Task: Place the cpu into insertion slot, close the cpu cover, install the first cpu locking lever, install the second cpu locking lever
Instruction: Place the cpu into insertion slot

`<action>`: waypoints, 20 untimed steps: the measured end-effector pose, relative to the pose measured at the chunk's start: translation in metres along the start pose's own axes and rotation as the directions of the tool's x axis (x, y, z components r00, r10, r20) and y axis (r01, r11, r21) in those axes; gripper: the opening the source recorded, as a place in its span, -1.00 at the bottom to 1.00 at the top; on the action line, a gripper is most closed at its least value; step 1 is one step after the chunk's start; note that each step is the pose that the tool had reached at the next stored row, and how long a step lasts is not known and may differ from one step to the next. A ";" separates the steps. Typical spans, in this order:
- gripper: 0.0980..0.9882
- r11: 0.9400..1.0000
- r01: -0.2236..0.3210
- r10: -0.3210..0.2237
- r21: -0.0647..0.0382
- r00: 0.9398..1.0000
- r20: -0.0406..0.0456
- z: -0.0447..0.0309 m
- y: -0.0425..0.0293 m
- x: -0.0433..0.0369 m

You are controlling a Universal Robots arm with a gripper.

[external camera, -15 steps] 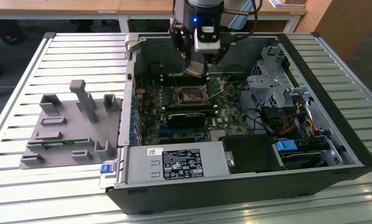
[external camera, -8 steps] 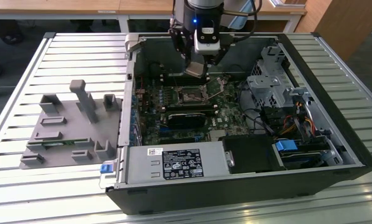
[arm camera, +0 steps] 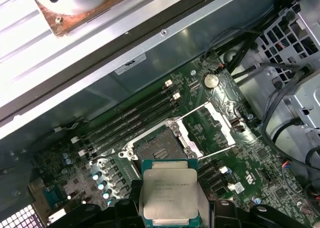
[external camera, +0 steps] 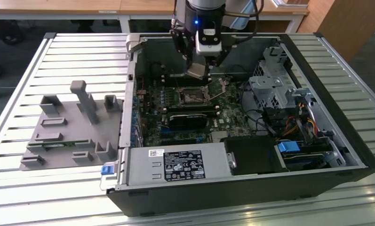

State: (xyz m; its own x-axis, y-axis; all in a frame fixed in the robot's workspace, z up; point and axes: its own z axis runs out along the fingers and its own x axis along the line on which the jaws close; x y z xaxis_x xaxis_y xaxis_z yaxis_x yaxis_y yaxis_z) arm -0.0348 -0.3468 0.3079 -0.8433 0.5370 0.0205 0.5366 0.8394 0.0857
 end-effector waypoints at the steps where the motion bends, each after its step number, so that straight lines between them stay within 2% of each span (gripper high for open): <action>1: -0.04 1.000 0.000 0.000 0.000 1.000 0.000 0.0003 0.0000 0.0000; 7: -0.04 1.000 0.000 0.000 0.001 1.000 0.001 0.0025 0.0001 0.0003; 13: -0.04 1.000 -0.008 0.008 0.001 1.000 0.002 0.0108 0.0013 0.0017; 17: -0.04 0.997 -0.078 0.078 0.000 0.997 0.008 0.0160 0.0010 0.0016; 20: -0.04 0.991 -0.134 0.134 -0.002 0.991 0.012 0.0198 0.0006 0.0015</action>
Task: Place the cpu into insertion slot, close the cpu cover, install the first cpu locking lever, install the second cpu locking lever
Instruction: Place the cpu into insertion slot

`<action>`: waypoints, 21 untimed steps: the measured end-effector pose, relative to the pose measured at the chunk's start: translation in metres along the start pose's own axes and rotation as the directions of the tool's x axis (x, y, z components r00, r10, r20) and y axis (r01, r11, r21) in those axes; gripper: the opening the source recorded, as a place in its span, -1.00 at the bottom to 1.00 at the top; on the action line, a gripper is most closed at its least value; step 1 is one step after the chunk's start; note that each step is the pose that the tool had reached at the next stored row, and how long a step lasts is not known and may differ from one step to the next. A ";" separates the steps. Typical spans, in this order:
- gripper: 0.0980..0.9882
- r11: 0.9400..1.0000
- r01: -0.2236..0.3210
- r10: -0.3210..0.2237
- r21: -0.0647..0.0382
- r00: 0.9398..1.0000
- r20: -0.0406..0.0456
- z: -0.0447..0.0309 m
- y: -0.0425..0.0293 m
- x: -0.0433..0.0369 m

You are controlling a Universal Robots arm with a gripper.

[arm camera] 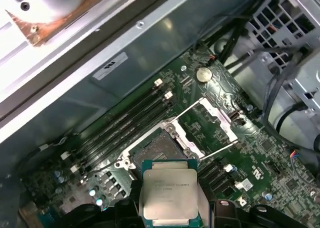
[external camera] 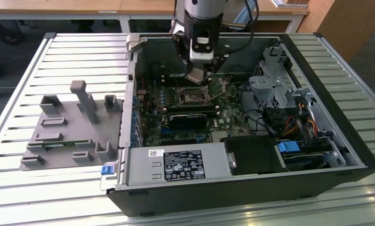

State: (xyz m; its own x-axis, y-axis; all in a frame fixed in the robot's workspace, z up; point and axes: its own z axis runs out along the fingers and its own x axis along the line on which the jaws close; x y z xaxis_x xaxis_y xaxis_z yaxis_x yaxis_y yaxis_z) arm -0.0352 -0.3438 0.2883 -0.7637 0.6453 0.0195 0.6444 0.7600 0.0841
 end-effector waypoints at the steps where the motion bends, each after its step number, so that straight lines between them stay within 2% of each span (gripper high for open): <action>1: -0.04 1.000 -0.018 0.018 0.000 1.000 0.001 0.0012 -0.0001 0.0000; 6: -0.04 0.994 -0.107 0.107 -0.003 0.994 0.009 0.0074 -0.0007 -0.0002; 11: -0.04 0.980 -0.197 0.197 -0.006 0.980 0.016 0.0137 -0.0012 -0.0003; 16: -0.04 0.959 -0.285 0.285 -0.009 0.958 0.023 0.0199 -0.0017 -0.0004; 21: -0.04 0.929 -0.371 0.371 -0.013 0.928 0.030 0.0261 -0.0022 -0.0005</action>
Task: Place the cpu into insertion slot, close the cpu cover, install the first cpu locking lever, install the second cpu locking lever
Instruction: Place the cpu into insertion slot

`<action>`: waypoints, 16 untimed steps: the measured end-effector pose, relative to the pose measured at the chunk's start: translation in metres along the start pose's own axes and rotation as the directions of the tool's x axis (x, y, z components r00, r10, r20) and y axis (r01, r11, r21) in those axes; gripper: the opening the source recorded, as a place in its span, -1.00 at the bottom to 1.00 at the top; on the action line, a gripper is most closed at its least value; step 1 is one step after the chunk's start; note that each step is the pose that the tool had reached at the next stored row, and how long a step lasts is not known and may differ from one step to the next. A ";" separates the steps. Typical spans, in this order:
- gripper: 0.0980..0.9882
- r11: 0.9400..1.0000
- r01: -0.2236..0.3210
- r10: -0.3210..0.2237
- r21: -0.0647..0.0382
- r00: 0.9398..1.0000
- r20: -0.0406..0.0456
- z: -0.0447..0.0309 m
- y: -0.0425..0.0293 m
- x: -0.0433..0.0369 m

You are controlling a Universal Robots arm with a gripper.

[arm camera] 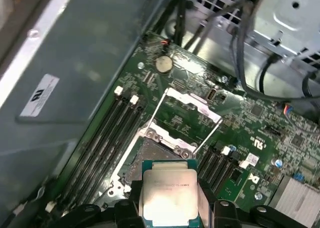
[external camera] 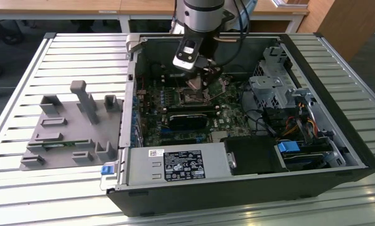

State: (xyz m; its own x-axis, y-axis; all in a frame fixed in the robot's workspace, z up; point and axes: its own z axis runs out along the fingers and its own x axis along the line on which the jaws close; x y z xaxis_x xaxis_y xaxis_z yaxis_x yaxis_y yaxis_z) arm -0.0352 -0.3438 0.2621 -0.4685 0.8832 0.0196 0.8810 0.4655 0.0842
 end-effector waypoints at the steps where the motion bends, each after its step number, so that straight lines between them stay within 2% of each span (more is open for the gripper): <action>1: -0.04 1.000 -0.018 0.018 0.000 1.000 0.001 0.0011 -0.0001 0.0000; 6: -0.04 0.995 -0.103 0.103 -0.002 0.995 0.009 0.0059 -0.0004 0.0000; 13: -0.04 0.992 -0.129 0.129 -0.003 0.992 0.011 0.0127 0.0043 0.0099; 16: -0.04 0.984 -0.178 0.178 -0.005 0.984 0.015 0.0153 0.0042 0.0099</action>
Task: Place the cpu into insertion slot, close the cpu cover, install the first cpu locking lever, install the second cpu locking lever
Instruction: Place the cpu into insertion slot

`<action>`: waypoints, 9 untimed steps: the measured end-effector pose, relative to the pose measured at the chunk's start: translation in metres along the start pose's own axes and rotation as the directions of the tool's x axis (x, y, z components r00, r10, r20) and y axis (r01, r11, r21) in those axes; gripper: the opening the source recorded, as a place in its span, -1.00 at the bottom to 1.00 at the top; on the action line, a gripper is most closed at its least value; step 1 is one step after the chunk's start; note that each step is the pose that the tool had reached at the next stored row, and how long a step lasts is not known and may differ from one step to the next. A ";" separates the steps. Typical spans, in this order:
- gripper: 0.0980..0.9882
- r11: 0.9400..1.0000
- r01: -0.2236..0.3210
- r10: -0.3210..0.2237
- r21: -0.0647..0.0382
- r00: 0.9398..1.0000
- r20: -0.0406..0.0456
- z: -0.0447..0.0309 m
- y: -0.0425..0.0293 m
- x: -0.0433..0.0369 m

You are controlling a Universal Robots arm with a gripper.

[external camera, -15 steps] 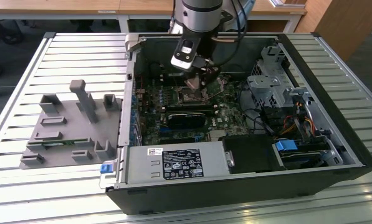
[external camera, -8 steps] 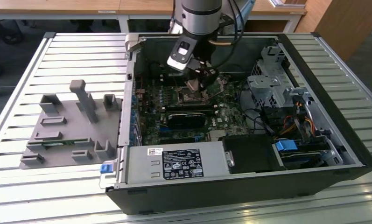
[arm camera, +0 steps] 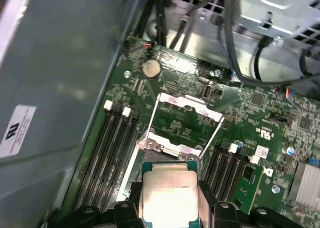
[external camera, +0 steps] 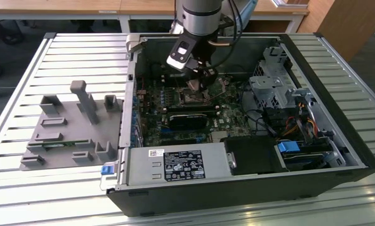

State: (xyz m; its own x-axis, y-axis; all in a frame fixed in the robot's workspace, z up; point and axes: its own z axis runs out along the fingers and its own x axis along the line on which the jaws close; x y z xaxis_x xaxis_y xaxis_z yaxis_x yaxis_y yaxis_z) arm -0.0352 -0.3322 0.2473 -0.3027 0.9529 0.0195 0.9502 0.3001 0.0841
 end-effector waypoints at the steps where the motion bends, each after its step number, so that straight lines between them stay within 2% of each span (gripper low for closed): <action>1: -0.04 1.000 -0.018 0.018 0.000 1.000 0.002 0.0009 -0.0001 0.0000; 4: -0.04 0.997 -0.072 0.072 -0.002 0.997 0.006 0.0035 -0.0003 0.0000; 9: -0.04 0.990 -0.143 0.143 -0.004 0.990 0.012 0.0075 -0.0005 0.0005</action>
State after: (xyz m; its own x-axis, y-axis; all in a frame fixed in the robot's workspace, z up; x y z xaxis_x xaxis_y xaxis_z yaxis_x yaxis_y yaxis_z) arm -0.0352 -0.3315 0.2398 -0.1624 0.9865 0.0194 0.9835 0.1602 0.0840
